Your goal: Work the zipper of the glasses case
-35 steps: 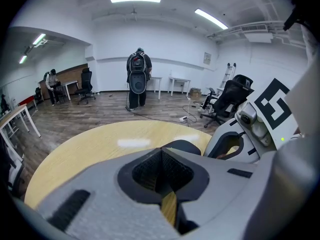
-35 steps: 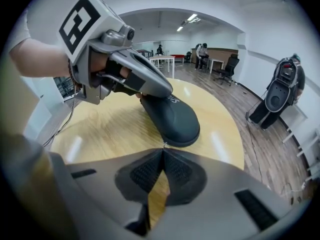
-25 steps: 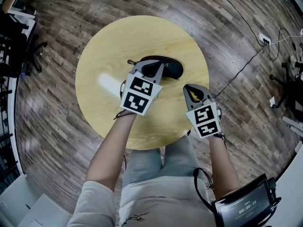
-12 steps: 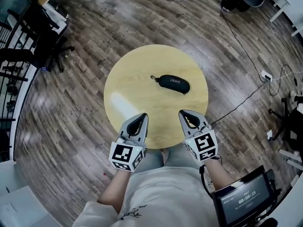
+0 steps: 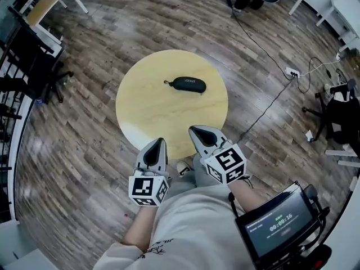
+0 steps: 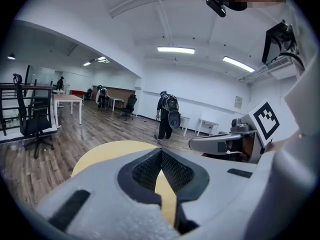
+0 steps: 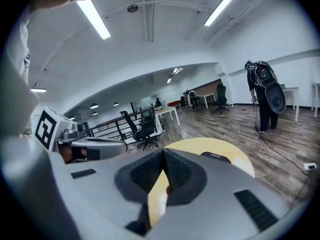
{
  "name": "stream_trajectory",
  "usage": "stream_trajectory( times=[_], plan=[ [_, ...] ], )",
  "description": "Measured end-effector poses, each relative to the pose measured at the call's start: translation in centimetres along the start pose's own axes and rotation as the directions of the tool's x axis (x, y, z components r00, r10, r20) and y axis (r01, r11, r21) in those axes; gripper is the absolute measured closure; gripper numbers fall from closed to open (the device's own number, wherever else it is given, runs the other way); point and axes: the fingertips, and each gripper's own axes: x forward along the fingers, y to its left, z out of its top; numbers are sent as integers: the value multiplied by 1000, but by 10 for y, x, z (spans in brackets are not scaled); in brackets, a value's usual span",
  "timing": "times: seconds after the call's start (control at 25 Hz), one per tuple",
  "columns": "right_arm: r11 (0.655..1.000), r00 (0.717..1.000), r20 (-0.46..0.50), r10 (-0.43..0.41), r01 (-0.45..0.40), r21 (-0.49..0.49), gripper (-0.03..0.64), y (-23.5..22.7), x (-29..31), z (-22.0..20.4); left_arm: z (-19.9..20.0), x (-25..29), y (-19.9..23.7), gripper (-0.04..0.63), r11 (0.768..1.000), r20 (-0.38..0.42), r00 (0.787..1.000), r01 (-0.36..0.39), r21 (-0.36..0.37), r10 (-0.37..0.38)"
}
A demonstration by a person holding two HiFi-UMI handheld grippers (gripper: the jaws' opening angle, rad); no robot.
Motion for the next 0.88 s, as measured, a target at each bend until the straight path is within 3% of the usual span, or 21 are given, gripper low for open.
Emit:
stream_trajectory(
  times=[0.16, 0.36, 0.52, 0.88],
  plan=[
    [1000, 1000, -2, -9, 9, -18, 615, 18, -26, 1, 3, -21, -17, 589, 1000, 15, 1000, 21, 17, -21],
    [1000, 1000, 11, 15, -15, -19, 615, 26, -43, 6, 8, -41, -20, 589, 999, 62, 997, -36, 1, 36],
    [997, 998, -4, 61, -61, -40, 615, 35, -43, 11, 12, -38, -28, 589, 998, 80, 995, -61, -27, 63],
    [990, 991, -12, 130, -130, -60, 617, 49, -29, 20, 28, -37, -24, 589, 996, 120, 989, -88, -18, 89]
  ],
)
